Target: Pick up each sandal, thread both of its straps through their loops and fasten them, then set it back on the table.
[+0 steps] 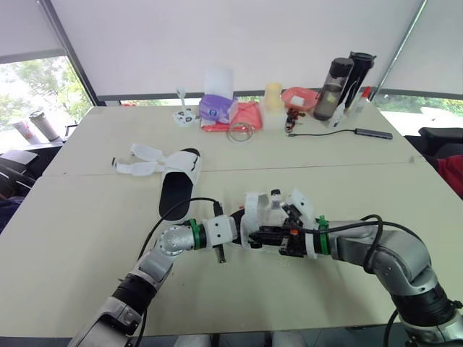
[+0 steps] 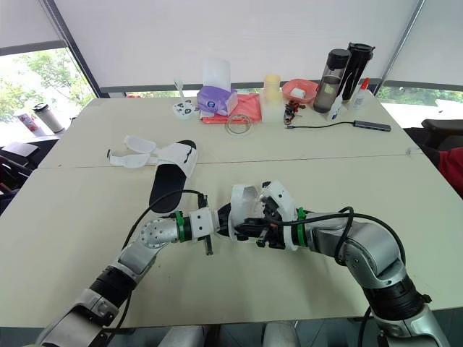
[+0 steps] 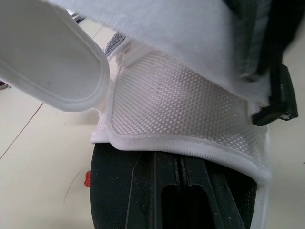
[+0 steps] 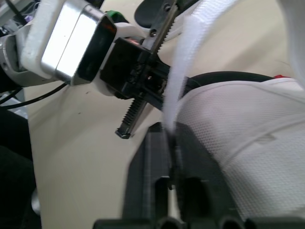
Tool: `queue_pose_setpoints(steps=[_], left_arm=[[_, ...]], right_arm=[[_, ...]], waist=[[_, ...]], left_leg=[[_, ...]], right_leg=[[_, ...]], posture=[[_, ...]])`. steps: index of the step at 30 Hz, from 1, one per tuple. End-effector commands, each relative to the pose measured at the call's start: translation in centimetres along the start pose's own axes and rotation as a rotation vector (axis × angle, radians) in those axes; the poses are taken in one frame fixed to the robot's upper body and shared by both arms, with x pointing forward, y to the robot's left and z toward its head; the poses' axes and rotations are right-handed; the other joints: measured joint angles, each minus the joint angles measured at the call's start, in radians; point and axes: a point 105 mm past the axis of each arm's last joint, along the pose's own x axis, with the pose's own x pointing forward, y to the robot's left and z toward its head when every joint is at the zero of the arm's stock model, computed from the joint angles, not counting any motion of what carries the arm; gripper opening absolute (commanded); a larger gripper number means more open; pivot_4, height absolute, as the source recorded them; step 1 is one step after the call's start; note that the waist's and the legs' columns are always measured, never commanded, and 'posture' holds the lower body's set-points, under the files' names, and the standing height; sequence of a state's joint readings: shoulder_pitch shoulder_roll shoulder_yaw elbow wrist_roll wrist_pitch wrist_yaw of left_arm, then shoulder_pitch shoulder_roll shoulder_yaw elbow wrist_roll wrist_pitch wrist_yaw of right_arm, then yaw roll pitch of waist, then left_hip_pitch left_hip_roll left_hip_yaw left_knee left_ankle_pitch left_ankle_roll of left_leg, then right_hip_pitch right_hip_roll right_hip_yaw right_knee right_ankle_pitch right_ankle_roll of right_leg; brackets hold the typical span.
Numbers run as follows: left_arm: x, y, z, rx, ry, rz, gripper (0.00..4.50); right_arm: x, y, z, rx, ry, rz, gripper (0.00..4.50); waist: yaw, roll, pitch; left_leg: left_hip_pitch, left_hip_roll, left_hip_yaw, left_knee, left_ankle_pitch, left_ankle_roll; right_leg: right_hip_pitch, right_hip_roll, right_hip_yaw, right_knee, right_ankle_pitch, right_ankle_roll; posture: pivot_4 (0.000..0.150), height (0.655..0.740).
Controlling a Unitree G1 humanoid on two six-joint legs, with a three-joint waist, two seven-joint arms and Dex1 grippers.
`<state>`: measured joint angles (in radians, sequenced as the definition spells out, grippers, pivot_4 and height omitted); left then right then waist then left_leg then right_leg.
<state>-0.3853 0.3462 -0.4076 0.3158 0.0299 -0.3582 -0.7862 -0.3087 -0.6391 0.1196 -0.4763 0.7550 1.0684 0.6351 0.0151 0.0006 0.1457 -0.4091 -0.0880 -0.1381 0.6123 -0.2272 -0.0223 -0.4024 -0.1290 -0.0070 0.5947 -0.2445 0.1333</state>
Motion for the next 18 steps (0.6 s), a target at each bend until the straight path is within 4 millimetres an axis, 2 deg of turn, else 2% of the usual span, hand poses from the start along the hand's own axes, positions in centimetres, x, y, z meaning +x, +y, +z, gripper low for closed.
queue_pose_setpoints(steps=[1, 5, 8, 12, 13, 16, 18], left_arm=[[-1.5, -2.1, -5.1, -0.110, 0.205, -0.037, 0.00], [-1.5, -2.2, -5.2, -0.114, 0.206, -0.040, 0.00], [-1.6, -2.2, -5.2, -0.115, 0.208, -0.041, 0.00], [-1.6, -2.1, -5.3, -0.112, 0.207, -0.051, 0.00], [-1.6, -2.0, -5.3, -0.111, 0.207, -0.053, 0.00], [-1.3, -1.7, -5.3, -0.109, 0.202, -0.060, 0.00], [-1.1, -1.5, -5.2, -0.104, 0.197, -0.067, 0.00]], right_arm=[[-0.3, -0.1, -0.1, 0.014, -0.036, -0.022, 2.21], [-1.7, -0.4, 1.5, -0.005, -0.178, -0.092, 4.28], [-3.3, -0.1, 2.5, 0.014, -0.277, -0.119, 4.28], [-4.6, 2.1, 1.8, 0.072, -0.294, -0.062, 4.28], [-4.7, 2.6, 1.5, 0.090, -0.283, -0.043, 4.28], [-4.2, 4.2, -1.5, 0.152, -0.161, 0.014, 4.28], [-3.7, 4.4, -2.6, 0.192, -0.133, 0.016, 4.28]], waist=[[0.000, -0.001, 0.000], [0.000, -0.002, 0.001], [-0.001, -0.001, 0.003], [0.000, -0.002, 0.003], [0.000, -0.001, 0.003], [0.005, 0.001, 0.003], [0.007, -0.001, 0.004]], left_leg=[[0.000, 0.000, 0.000, 0.000, 0.000, 0.000], [-0.001, 0.000, 0.000, 0.000, 0.000, 0.000], [-0.003, 0.000, 0.000, 0.000, 0.000, 0.000], [-0.009, 0.000, 0.000, 0.000, 0.000, 0.000], [-0.009, 0.000, 0.000, 0.000, 0.000, 0.000], [-0.008, 0.000, 0.000, 0.000, 0.000, 0.000], [-0.006, 0.000, 0.001, 0.000, 0.000, 0.000]], right_leg=[[0.000, 0.000, 0.000, 0.000, 0.000, 0.000], [0.000, 0.000, 0.000, 0.000, 0.000, 0.000], [-0.001, -0.001, 0.000, -0.001, 0.000, 0.000], [-0.002, -0.001, 0.000, -0.002, 0.000, 0.000], [-0.003, -0.001, 0.000, -0.001, 0.000, 0.000], [-0.003, -0.002, -0.001, 0.000, 0.000, 0.000], [-0.004, -0.003, -0.003, 0.000, 0.000, 0.000]], posture=[[0.150, 0.7400], [0.150, 0.7400], [0.150, 0.7400], [0.150, 0.7400], [0.150, 0.7400], [0.150, 0.7400], [0.150, 0.7400]])
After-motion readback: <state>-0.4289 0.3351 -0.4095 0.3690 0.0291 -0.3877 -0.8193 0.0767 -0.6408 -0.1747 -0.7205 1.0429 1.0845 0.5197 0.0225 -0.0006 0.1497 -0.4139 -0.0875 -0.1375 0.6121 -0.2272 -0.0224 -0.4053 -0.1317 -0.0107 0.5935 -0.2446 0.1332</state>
